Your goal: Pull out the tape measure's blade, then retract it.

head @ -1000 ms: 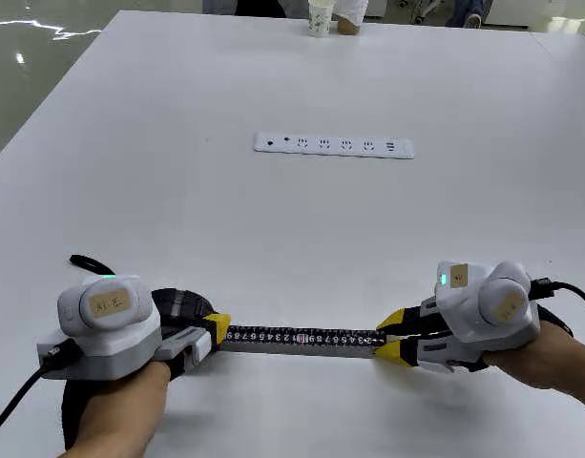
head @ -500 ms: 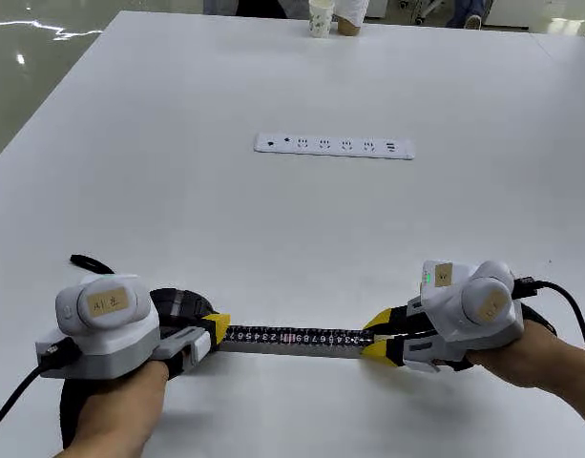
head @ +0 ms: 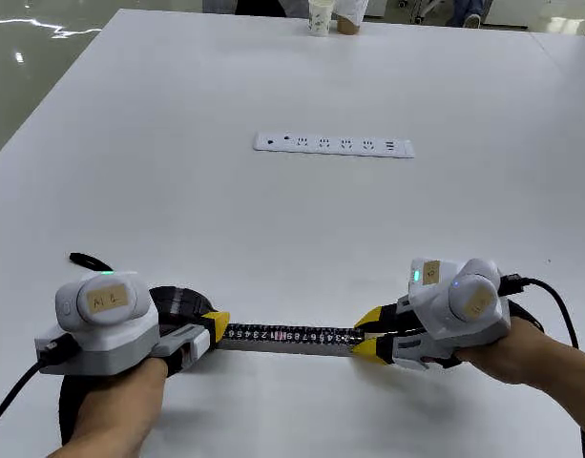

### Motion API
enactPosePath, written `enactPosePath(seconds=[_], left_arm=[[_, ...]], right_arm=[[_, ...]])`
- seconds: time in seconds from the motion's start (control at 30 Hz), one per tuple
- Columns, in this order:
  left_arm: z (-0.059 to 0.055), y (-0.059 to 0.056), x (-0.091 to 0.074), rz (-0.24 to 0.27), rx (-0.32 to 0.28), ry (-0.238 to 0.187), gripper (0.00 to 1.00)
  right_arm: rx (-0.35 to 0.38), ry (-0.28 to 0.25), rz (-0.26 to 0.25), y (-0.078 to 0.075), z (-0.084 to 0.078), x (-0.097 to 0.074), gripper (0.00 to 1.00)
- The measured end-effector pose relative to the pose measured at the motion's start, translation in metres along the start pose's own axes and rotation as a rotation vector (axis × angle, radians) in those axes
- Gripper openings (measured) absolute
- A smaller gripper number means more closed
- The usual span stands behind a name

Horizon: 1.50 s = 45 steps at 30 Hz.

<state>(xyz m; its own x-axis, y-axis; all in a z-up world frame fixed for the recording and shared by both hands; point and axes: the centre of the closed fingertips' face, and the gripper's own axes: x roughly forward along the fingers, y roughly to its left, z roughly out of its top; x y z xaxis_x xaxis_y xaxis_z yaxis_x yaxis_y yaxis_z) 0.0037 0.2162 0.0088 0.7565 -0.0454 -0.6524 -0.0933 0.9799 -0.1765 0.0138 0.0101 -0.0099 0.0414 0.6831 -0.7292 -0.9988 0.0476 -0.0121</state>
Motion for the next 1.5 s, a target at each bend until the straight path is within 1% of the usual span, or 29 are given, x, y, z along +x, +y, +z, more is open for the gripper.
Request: enactPosePath(seconds=[0.8, 1.5], left_arm=[[0.0, 0.0, 0.0, -0.007, -0.004, 0.005, 0.6], [0.0, 0.0, -0.001, -0.007, -0.004, 0.01, 0.6]], right_arm=[[-0.004, -0.009, 0.01, 0.002, 0.014, 0.014, 0.1], [-0.003, -0.019, 0.021, 0.006, 0.027, 0.028, 0.1]])
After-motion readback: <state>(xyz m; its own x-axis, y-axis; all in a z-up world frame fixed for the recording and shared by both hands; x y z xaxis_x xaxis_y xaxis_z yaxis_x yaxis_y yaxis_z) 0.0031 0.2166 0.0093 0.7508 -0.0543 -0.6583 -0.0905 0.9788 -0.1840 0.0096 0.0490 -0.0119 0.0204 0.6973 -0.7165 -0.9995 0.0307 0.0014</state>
